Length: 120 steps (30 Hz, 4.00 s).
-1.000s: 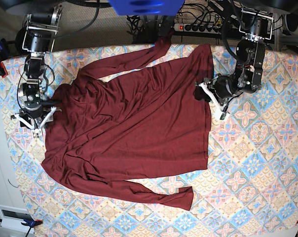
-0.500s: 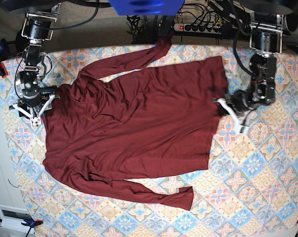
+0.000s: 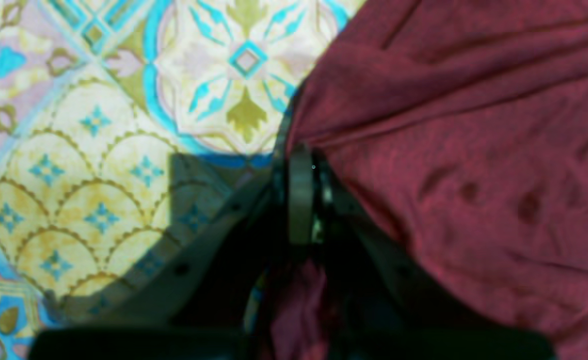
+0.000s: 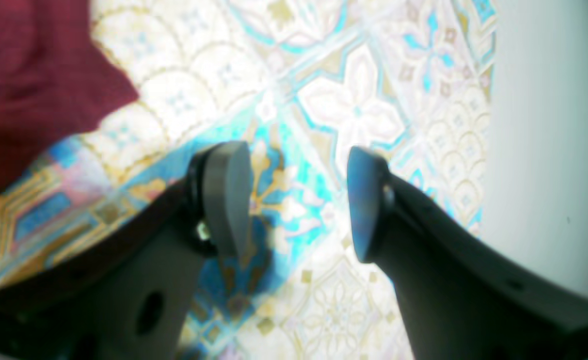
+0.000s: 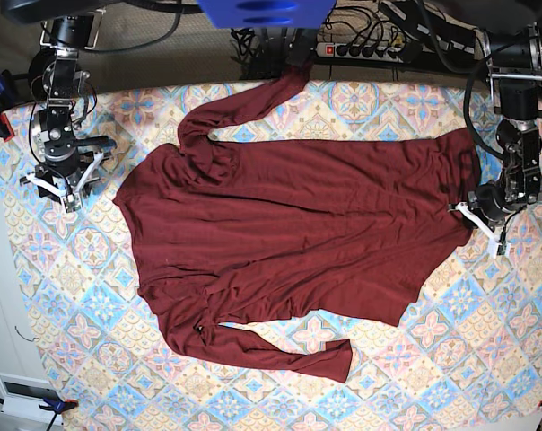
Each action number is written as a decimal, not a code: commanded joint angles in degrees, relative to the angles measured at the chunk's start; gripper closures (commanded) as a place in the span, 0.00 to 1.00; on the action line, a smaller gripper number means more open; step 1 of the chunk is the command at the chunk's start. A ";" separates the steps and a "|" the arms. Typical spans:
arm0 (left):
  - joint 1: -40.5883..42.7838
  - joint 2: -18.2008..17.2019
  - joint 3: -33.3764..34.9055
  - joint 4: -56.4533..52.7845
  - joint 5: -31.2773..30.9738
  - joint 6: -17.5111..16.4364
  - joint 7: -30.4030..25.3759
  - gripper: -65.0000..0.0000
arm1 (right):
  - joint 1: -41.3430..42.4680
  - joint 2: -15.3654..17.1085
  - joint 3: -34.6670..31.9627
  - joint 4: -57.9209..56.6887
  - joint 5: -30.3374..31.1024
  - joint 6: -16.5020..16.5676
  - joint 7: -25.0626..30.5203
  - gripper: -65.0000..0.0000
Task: Layout the t-shirt on the table in an organized manner, then fold the t-shirt properly
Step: 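Drag the shirt side with the right gripper away from the left gripper, then grasp the shirt hem with the left gripper and pull it outward, then hold both shirt sides and stretch them apart to flatten the body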
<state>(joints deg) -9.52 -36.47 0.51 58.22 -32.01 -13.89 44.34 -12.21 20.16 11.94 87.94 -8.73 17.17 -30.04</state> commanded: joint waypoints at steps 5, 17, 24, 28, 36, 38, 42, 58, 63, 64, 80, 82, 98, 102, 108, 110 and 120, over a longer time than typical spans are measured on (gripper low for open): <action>0.60 -0.94 -0.12 1.34 2.16 1.54 2.12 0.72 | 0.65 0.89 -2.76 4.06 0.16 -0.51 1.16 0.55; 4.73 -0.85 -13.04 12.07 1.64 1.54 7.75 0.41 | 12.51 0.89 -14.98 2.12 0.42 -0.51 -8.42 0.54; 4.38 -0.76 -17.35 12.25 -1.27 1.54 7.75 0.41 | 14.01 0.89 -15.33 -1.22 4.20 4.41 -8.86 0.54; 3.76 -0.76 -19.37 12.25 -4.78 1.54 7.66 0.41 | 14.01 0.89 -12.25 -2.80 12.47 8.37 -10.97 0.54; -3.27 1.70 -19.19 11.98 -4.69 2.07 7.75 0.41 | 15.15 0.89 -11.46 -12.73 17.74 8.46 -12.29 0.55; -4.85 2.84 -19.11 11.89 -4.61 2.07 7.75 0.41 | 16.65 0.89 -11.46 -13.17 17.74 8.55 -12.29 0.57; -7.23 4.69 -19.19 11.89 -2.14 2.07 8.89 0.41 | 17.44 0.89 -11.11 -13.44 17.83 8.55 -12.29 0.78; -10.75 6.97 -18.58 9.70 -0.83 2.07 9.60 0.40 | 18.23 1.68 3.48 -22.32 17.74 8.63 -11.85 0.99; -16.28 8.91 -13.92 1.26 -0.83 2.07 6.70 0.40 | 22.89 3.35 3.31 -26.53 17.74 8.63 -11.76 0.99; -17.34 9.44 -12.60 -0.68 -0.83 2.07 5.47 0.40 | 23.68 3.35 3.31 -27.33 17.57 8.63 -11.76 0.99; -32.90 16.82 6.30 -26.79 -0.91 2.15 -12.03 0.40 | 31.77 4.50 3.75 -36.64 3.85 8.63 -5.25 0.98; -33.51 17.00 8.06 -27.67 -0.91 2.15 -13.00 0.40 | 31.86 4.50 3.75 -36.64 2.89 8.63 -5.17 0.98; -33.16 18.31 8.59 -27.67 4.54 5.67 -13.08 0.40 | 31.42 4.67 8.85 -36.29 2.62 8.63 -5.34 0.98; -32.28 19.98 8.32 -27.67 8.67 5.67 -13.08 0.41 | 31.15 4.67 9.46 -36.29 2.62 8.63 -5.43 0.98; -30.79 21.74 8.23 -27.75 13.68 5.67 -13.08 0.40 | 30.19 4.67 10.17 -36.12 2.62 8.63 -5.25 0.98; -30.17 22.01 8.23 -27.75 15.17 5.67 -13.08 0.40 | 30.19 4.67 10.17 -36.12 2.62 8.63 -5.25 0.98; -29.65 20.51 8.15 -27.75 15.97 5.67 -13.08 0.66 | 30.19 4.58 11.40 -36.03 2.62 8.63 -5.34 0.98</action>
<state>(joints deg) -37.74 -14.96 8.86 29.78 -16.01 -8.36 30.89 16.93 23.33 23.00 50.89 -6.02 26.17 -35.66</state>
